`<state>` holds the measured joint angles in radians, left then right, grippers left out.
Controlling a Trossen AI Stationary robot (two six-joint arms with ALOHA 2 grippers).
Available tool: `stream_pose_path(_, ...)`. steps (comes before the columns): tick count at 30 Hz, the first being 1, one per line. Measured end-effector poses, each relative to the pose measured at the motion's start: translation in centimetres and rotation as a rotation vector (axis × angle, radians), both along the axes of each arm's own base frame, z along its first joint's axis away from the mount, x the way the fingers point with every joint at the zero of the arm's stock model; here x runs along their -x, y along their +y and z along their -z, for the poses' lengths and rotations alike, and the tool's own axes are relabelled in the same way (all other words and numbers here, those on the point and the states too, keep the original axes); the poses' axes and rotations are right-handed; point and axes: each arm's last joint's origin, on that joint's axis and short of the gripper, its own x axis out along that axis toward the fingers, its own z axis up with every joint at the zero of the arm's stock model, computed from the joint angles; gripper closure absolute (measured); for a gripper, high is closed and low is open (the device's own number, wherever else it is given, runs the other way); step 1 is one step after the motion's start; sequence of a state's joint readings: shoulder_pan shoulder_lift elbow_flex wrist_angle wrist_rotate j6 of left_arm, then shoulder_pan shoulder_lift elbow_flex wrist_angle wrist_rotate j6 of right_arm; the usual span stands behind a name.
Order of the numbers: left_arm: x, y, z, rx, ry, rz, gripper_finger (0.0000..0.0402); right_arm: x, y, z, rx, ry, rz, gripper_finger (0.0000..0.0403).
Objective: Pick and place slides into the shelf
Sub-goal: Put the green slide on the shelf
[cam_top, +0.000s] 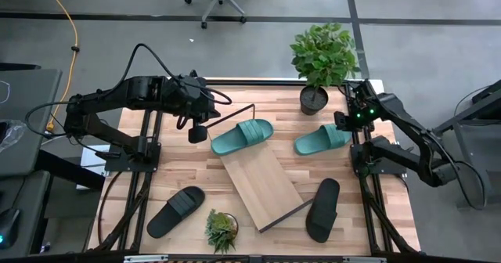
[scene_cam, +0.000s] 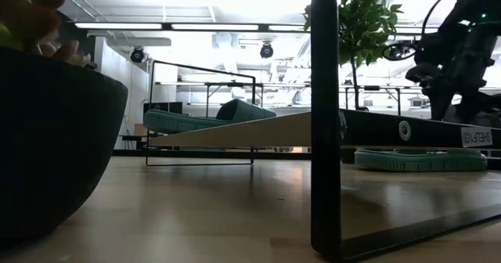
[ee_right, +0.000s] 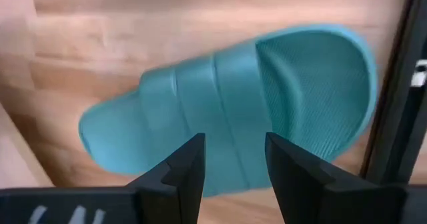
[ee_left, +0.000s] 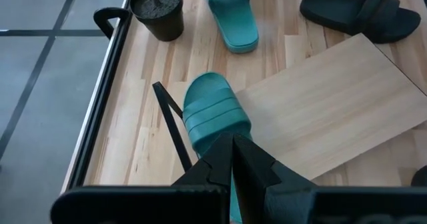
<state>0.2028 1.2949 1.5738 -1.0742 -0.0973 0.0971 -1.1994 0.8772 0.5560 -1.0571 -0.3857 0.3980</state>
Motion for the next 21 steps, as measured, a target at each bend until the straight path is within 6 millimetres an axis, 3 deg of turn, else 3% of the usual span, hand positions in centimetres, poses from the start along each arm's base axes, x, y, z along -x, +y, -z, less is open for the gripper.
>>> stream_pose_path(10,0.0,0.0,0.0,-0.007,0.005,0.011,0.0399,0.2,-0.7,0.3,-0.012,0.057,0.095,0.0256)
stream_pose_path(21,0.1,0.0,0.1,-0.01,0.023,0.025,0.0399,0.0,-2.2,1.6,-0.071,0.043,0.069,0.0256)
